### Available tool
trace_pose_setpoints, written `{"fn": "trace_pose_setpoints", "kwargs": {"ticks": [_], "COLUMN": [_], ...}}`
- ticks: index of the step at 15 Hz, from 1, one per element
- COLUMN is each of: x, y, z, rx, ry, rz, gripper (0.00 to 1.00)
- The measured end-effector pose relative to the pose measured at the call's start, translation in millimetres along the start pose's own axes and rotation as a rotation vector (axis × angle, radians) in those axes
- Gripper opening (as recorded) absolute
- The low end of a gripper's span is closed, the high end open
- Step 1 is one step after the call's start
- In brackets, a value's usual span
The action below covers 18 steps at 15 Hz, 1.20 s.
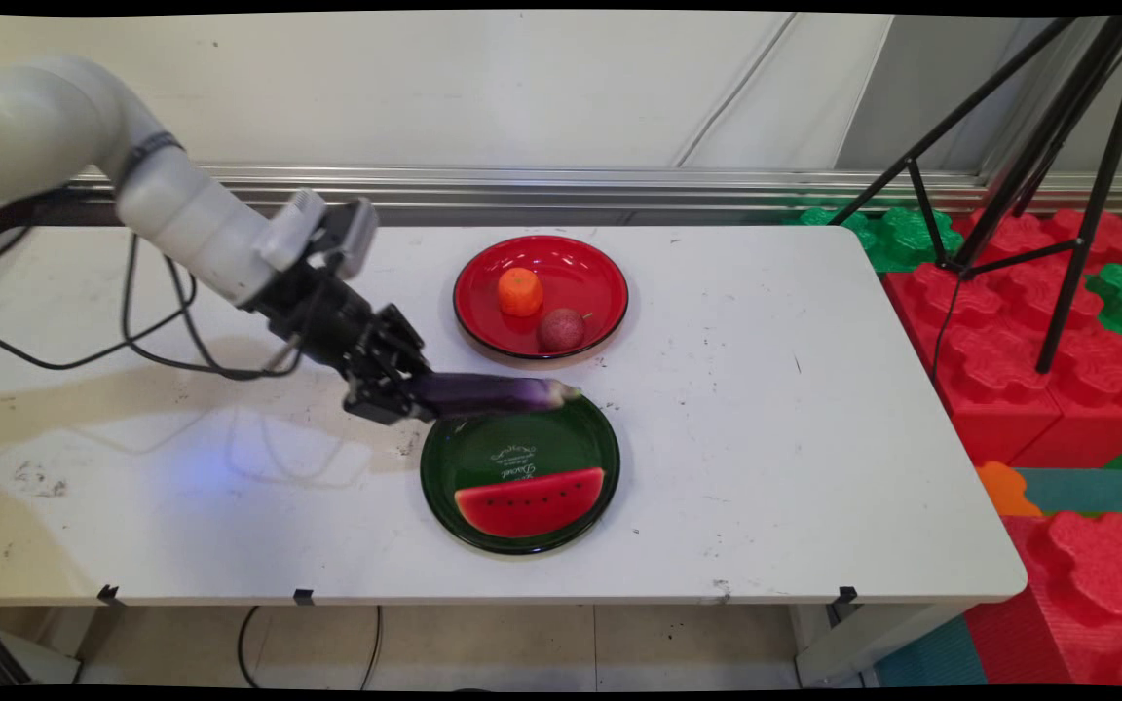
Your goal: Place the picked object on the table
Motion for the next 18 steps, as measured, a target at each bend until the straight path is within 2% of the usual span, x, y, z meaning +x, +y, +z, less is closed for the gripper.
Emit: {"fn": "trace_pose_setpoints", "kwargs": {"ticks": [5,10,14,18], "x": [-14,-46,-78,-105], "y": [-2,-5,-7,-8], "z": [-37,-75,-88,-84], "rx": [0.036,0.066,0.081,0.088], "ry": [-0.018,-0.076,-0.131,-0.167], "rz": [-0.046,-0.11,-0.163,-0.254], "gripper": [0.0,0.0,0.0,0.0]}}
